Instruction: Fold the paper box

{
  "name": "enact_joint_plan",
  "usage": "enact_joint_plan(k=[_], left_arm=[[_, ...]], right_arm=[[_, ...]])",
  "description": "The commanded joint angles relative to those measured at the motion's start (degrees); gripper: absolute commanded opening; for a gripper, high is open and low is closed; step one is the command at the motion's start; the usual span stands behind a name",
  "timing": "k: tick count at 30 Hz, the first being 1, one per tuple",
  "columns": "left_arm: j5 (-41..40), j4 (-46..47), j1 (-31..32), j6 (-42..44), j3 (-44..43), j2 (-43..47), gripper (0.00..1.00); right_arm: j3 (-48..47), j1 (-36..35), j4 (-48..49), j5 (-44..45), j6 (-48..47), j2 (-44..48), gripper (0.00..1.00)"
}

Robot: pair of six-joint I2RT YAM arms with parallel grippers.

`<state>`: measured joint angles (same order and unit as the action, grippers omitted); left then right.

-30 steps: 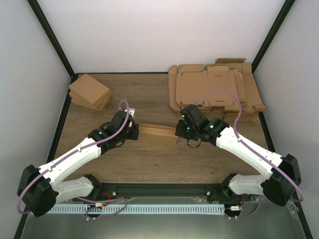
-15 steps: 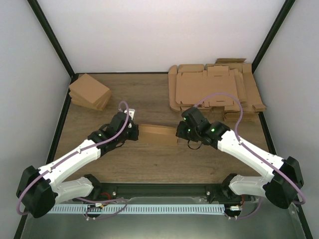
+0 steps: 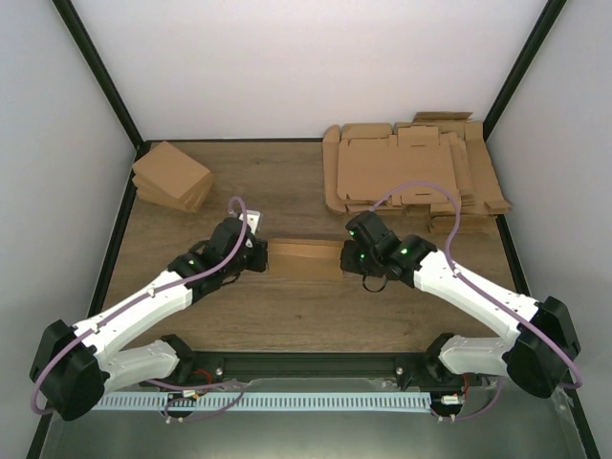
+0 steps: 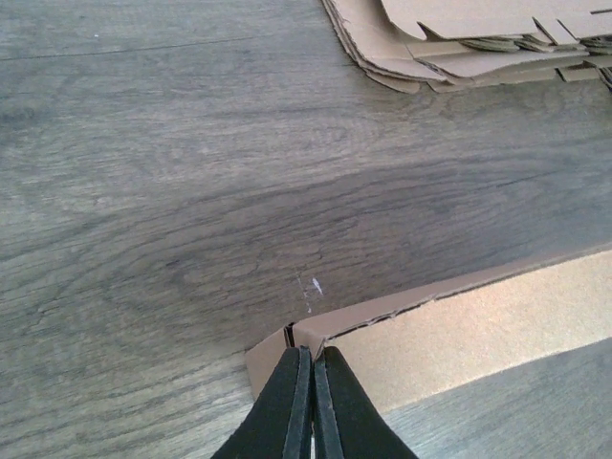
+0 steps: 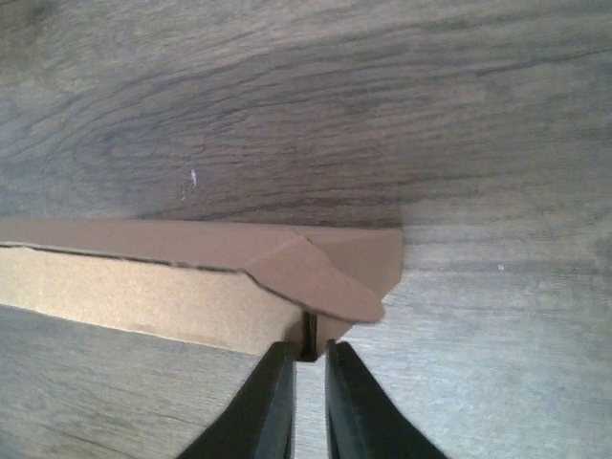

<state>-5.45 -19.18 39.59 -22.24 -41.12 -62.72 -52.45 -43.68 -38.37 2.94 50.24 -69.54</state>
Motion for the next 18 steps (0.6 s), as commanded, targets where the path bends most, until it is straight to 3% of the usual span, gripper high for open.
enact_joint_plan(k=[1,2,4,18], left_arm=[[2.0,-1.9,0.8,0.8,0.7,0.4,0.04],[1.5,-2.2,0.8,0.9,0.4,0.2,0.04],[1.0,-2.8,0.8,1.2,-0.4,0.0,0.04],[0.2,-3.7,0.9,2.1,-2.0,-0.2,0.04]], right_arm=[[-2.1,-0.2,-4.1,2.4,-4.0,0.7,0.21],[-2.8,-0.2,-4.0,2.2,-5.1,1.1,0.31],[-4.4,-0.2,-4.5,2.2,-6.5,1.6,0.37],[-10.2,0.2,-7.0,5.3,-13.0,-2.7,0.33]])
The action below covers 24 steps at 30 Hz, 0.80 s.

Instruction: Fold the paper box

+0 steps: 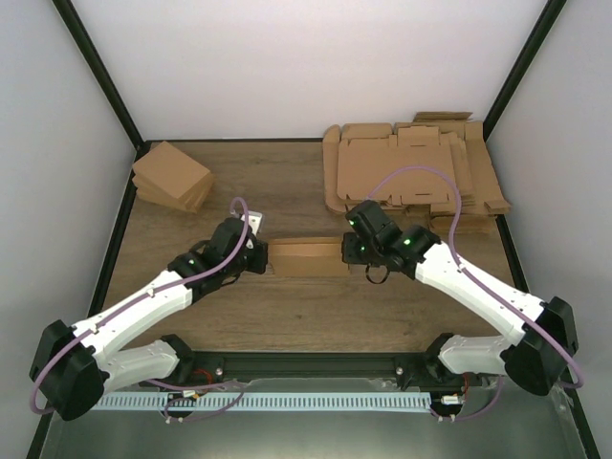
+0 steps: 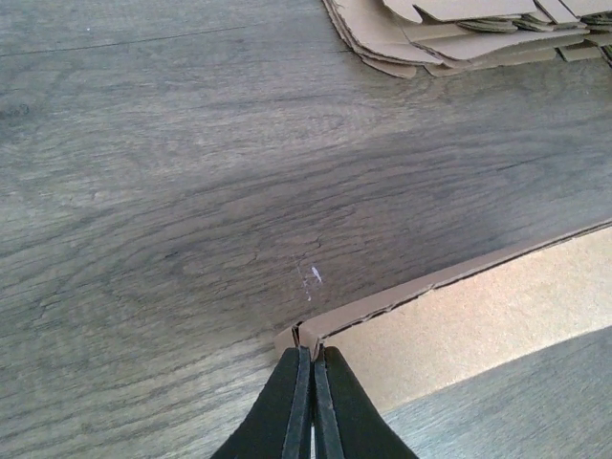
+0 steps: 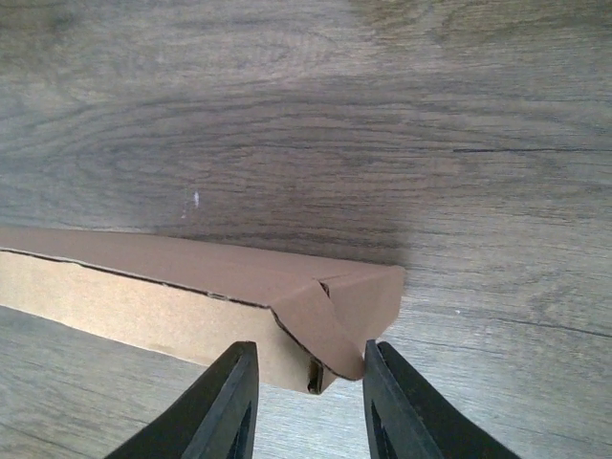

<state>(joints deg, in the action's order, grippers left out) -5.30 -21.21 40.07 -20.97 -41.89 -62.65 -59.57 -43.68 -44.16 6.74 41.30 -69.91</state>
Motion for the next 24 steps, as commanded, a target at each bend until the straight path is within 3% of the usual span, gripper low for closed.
enact_joint_plan(k=[1,9,14,17,24], left_arm=[[0.0,-1.7,0.4,0.9,-1.4,-0.3,0.04],[-0.5,-2.0,0.5,1.3,-2.4,-0.9,0.04],[-0.5,-2.0,0.5,1.7,-2.9,-1.4,0.04],[-0.5,-1.9,0.6,2.2,-3.2,-1.7,0.04],[-0.8,-2.9,0.9,3.1,-4.8,-2.6,0.04]], right_arm=[[-3.5,0.2,-1.8,1.6,-5.1,-3.0,0.35],[-3.7,0.2,-5.2,5.6,-9.9,-3.4,0.48],[-3.3,0.2,-3.8,4.9,-16.8,-1.8,0.67],[-1.9,0.2,0.4,-0.3,-24.4,-0.1,0.72],[3.8,4.7,12.6,-16.7,-39.7,6.2,0.75]])
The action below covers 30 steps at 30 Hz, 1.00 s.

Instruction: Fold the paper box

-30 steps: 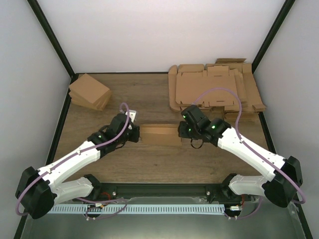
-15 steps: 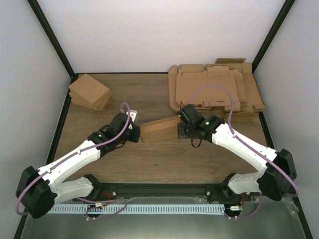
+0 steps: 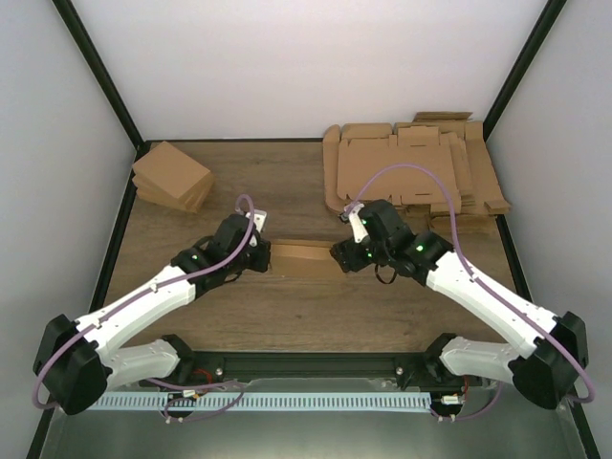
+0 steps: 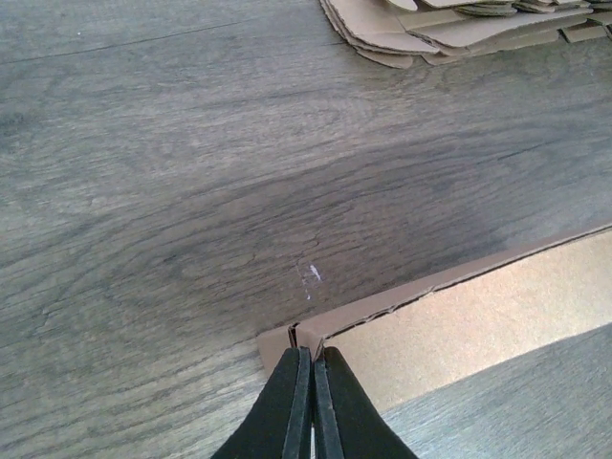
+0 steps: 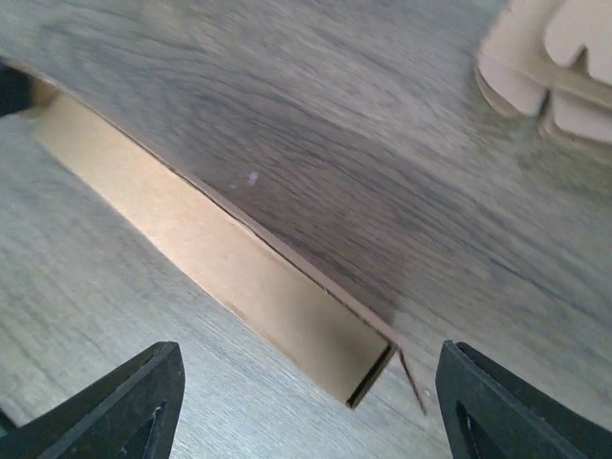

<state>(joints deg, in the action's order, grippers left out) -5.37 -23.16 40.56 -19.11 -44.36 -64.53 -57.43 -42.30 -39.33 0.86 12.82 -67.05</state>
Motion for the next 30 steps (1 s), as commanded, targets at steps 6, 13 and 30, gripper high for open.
enact_joint_plan(k=[6,13,30], left_arm=[[-1.3,-2.3,0.6,2.1,-3.6,-0.9,0.04],[-1.8,-3.4,0.7,2.6,-4.6,-0.8,0.04],[-1.9,-3.2,1.2,2.6,-5.3,-2.5,0.04]], right_arm=[[1.1,9.6,7.7,-17.0,-18.7,3.7,0.68],[0.4,10.0,5.4,-15.3,-20.6,3.1,0.62],[1.5,9.9,4.5,-14.5,-18.0,-0.4,0.48]])
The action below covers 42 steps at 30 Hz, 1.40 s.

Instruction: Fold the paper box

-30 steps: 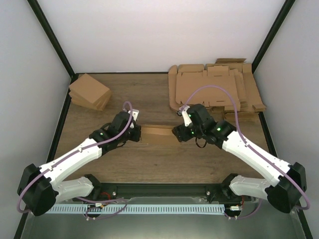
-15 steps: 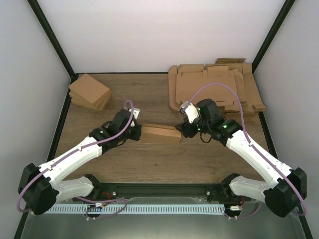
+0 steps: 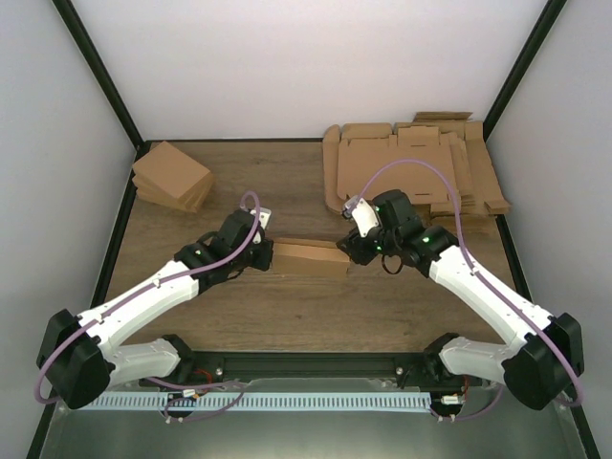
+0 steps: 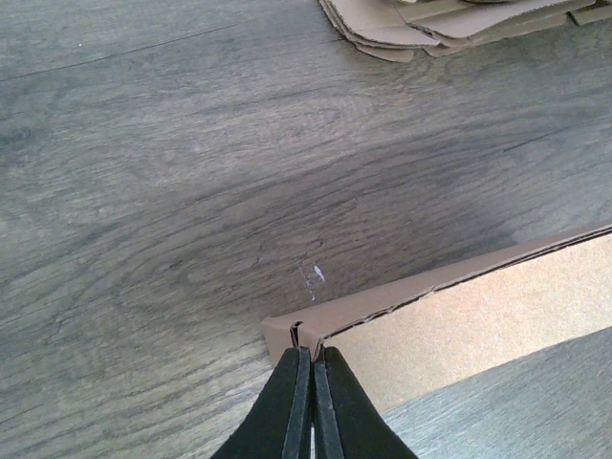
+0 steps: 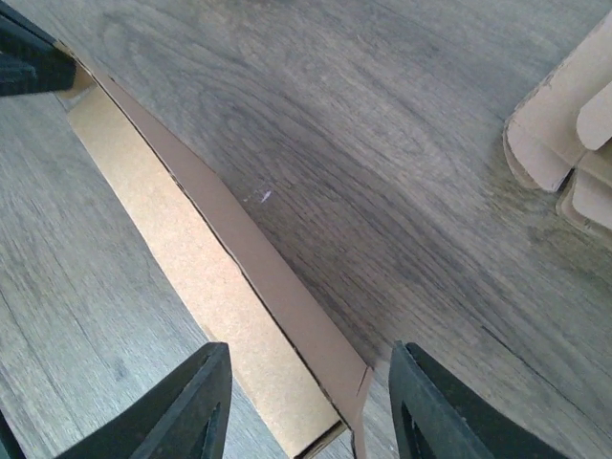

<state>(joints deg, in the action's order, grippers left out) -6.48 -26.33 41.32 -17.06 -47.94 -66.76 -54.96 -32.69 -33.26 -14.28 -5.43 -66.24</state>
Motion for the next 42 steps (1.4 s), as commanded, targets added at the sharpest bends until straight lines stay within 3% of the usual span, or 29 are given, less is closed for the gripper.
enact_joint_plan(k=[1,10,21,34,38,42], left_arm=[[-0.9,0.0,0.5,0.5,-1.7,-0.3,0.04],[-1.3,0.2,0.7,0.5,-1.4,-0.5,0.04],[-1.3,0.0,0.8,0.5,-1.7,-0.6,0.04],[-1.6,0.1,1.0,0.4,-1.9,-0.8,0.04],[-1.6,0.0,1.0,0.4,-1.9,-0.7,0.04],[-1.6,0.0,1.2,0.1,-1.9,-0.6,0.04]], right_arm=[[-1.4,0.4,-2.4,1.0,0.9,-1.7,0.47],[-1.2,0.3,-6.2,2.2,6.1,-0.3,0.48],[-2.2,0.3,-6.9,2.1,8.0,-1.9,0.17],[-3.2,0.3,-8.9,4.9,11.8,-2.9,0.16],[-4.1,0.2,-9.3,5.4,14.7,-2.7,0.05],[-4.9,0.3,-9.4,4.0,18.6,-3.1,0.05]])
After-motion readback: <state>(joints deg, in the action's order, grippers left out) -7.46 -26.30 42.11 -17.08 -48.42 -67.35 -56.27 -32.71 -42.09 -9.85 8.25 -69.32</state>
